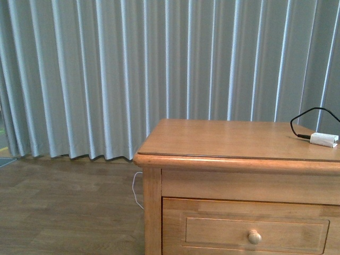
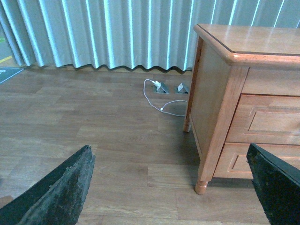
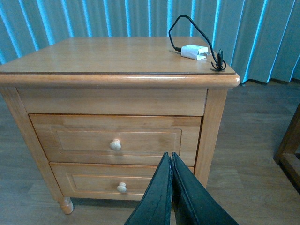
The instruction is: Place pink marker in drawer with both arms
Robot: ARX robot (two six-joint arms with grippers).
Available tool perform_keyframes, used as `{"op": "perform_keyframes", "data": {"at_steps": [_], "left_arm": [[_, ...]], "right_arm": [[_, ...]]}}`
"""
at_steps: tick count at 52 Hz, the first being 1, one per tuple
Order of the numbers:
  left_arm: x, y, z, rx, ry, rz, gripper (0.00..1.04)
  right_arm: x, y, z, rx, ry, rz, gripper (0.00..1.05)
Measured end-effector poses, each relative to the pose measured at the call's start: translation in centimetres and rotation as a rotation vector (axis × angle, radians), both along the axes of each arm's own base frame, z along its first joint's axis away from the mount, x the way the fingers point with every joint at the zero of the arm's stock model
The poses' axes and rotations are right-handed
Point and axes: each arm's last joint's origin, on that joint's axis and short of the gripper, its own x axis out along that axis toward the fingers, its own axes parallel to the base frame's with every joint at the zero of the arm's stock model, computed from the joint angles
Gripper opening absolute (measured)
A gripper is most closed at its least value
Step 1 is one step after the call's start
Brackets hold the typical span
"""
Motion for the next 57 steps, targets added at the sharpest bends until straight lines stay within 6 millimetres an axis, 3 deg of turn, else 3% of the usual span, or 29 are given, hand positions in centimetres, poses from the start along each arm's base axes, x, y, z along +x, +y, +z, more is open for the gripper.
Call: {"op": "perform_keyframes", "data": {"at_steps": [24, 57], "left_arm": [[0.0, 0.0, 0.0, 0.000, 0.000, 0.000, 0.98], [0.0, 0.0, 0.0, 0.000, 0.001, 0.000, 0.98]], "right_arm": [[-1.2, 0.0, -1.7, 0.000, -0.008, 0.001, 0.01], [-2.8, 0.0, -2.0, 0.000, -0.006, 0.003, 0.01]]}}
